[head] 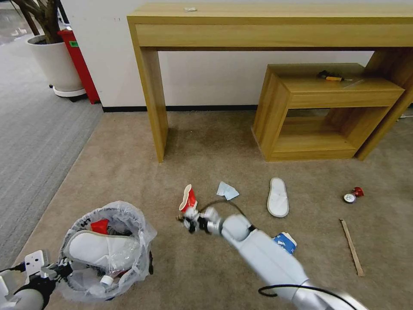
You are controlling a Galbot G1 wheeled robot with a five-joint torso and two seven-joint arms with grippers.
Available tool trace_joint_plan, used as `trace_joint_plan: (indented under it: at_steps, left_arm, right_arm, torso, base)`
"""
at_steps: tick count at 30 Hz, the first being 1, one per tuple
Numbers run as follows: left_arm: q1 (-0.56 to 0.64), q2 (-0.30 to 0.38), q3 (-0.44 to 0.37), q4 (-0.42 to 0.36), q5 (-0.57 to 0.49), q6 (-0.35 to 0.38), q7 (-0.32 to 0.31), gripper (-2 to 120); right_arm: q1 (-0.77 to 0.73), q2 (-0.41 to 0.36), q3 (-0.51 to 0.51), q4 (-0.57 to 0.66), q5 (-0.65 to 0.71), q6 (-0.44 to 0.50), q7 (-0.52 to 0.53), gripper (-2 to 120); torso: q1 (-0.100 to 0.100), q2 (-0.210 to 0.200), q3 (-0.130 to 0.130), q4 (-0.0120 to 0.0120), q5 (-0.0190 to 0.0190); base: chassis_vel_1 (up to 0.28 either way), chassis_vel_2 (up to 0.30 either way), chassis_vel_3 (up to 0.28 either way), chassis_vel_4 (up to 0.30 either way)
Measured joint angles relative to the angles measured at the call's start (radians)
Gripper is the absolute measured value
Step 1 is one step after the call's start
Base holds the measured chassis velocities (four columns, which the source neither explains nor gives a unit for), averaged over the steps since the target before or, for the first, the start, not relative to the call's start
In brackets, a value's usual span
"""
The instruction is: Pick up the trash bin and place the garbage on the floor into it.
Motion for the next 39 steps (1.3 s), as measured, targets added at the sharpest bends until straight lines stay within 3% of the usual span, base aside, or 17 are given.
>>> trace_joint_plan:
  at_steps: [2,8,11,13,15,19,25,32,39]
  left_arm:
    - [-0.003,0.009,0.005,0.001,0.0,0.0,0.0,0]
    - [-0.016,0.025,0.026,0.011,0.001,0.0,-0.004,0]
    - [-0.027,0.036,0.051,0.016,0.01,0.0,-0.009,0]
    - [-0.028,0.037,0.055,0.016,0.011,0.0,-0.01,0]
    - [-0.029,0.042,0.063,0.016,0.016,0.0,-0.012,0]
    - [-0.028,0.043,0.065,0.016,0.017,0.0,-0.012,0]
    - [-0.026,0.042,0.063,0.014,0.017,0.0,-0.01,0]
    - [-0.026,0.04,0.06,0.013,0.017,0.0,-0.007,0]
    - [-0.032,0.038,0.066,0.005,0.017,0.0,-0.008,0]
  right_arm:
    - [0.037,-0.027,0.005,0.104,0.07,-0.025,0.0,0]
    - [0.121,-0.033,-0.039,0.249,0.195,-0.083,-0.001,0]
    - [0.2,-0.009,-0.152,0.344,0.282,-0.149,0.001,0]
    - [0.213,-0.005,-0.179,0.354,0.292,-0.159,0.002,0]
    - [0.26,0.01,-0.29,0.366,0.31,-0.169,0.011,0]
    - [0.292,0.017,-0.399,0.352,0.302,-0.171,0.012,0]
    - [0.299,0.024,-0.458,0.322,0.26,-0.174,0.015,4]
    - [0.288,0.028,-0.453,0.324,0.254,-0.196,0.052,36]
    - [0.289,0.026,-0.456,0.318,0.255,-0.193,0.075,59]
  torso:
    - [0.0,0.0,0.0,0.0,0.0]
    - [0.0,0.0,0.0,-0.0001,-0.0001]
    - [0.0,0.0,0.0,0.0001,-0.0002]
    - [0.0,0.0,0.0,0.0001,-0.0002]
    - [0.0,0.0,0.0,0.0001,-0.0003]
    - [0.0,0.0,0.0,0.0002,-0.0003]
    - [0.0,0.0,0.0,0.0,-0.0003]
    - [0.0,0.0,0.0,0.0,-0.0002]
    - [0.0,0.0,0.0,0.0,-0.0001]
  base:
    - [0.0,0.0,0.0,0.0]
    - [0.0,0.0,0.0,0.0]
    - [0.0,0.0,0.0,0.0]
    - [0.0,0.0,0.0,0.0]
    - [0.0,0.0,0.0,0.0]
    - [0.0,0.0,0.0,0.0]
    - [0.0,0.0,0.0,0.0]
    - [0.0,0.0,0.0,0.0]
    - [0.0,0.0,0.0,0.0]
